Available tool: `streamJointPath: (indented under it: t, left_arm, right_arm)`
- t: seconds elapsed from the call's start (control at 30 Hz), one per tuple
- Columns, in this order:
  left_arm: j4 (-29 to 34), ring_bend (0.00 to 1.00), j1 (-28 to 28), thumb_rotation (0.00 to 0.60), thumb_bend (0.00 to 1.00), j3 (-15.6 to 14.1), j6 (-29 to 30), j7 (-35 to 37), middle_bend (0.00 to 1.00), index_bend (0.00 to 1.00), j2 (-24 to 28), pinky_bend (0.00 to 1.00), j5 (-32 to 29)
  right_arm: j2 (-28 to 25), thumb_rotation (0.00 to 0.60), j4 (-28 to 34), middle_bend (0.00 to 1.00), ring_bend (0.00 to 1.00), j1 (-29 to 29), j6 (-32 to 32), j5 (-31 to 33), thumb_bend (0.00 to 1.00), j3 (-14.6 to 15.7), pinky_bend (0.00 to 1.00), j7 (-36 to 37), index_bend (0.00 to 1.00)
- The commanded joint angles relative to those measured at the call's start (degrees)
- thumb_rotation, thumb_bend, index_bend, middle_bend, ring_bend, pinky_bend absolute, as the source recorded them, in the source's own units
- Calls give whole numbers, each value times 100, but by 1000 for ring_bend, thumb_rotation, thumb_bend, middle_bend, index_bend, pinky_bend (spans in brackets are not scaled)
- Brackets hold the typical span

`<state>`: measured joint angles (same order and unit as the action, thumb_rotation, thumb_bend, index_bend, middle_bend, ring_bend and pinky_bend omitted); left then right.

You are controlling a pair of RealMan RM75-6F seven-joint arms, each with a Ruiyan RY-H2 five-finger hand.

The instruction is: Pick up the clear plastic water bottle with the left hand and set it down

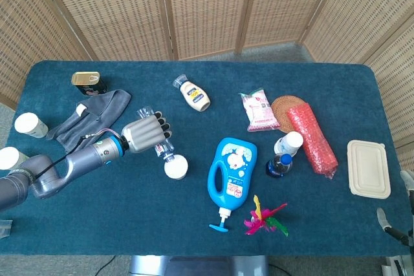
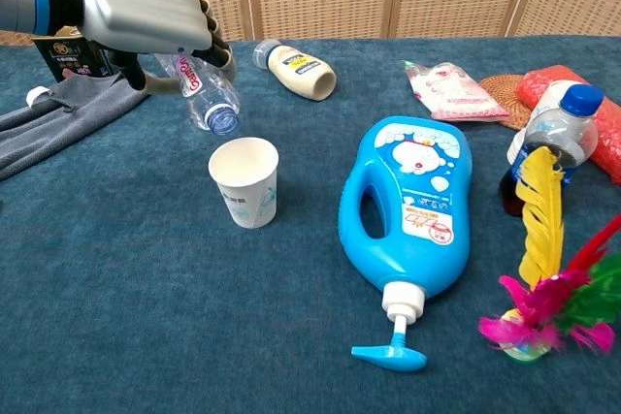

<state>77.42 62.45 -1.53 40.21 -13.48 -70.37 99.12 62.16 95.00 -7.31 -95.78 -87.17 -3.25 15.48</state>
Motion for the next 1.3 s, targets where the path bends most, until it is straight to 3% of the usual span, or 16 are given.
streamJointPath:
  t: [0.03,0.53,0.87,1.3]
  left_arm:
    - [4,395,8,600,639,-18,-5,-8,377,311,16,431,6]
    - [60,395,42,600,638,-15,-66,-137,379,313,45,430,-91]
    - [186,395,-130,600,637,152,-37,241,375,305,-129,434,-648]
    - [324,392,-923,600,634,320,797,1207,368,277,-493,453,-1377]
  right_arm:
    - [1,600,-1,50,0,-4,3,3,377,2,0,-3,0]
    - [13,600,-9,50,0,-6,18,9,376,-10,0,10,0]
    - [8,600,-54,49,0,-30,8,39,377,-17,0,66,0]
    - [-27,600,-53,50,0,-16,51,44,377,-29,0,77,0]
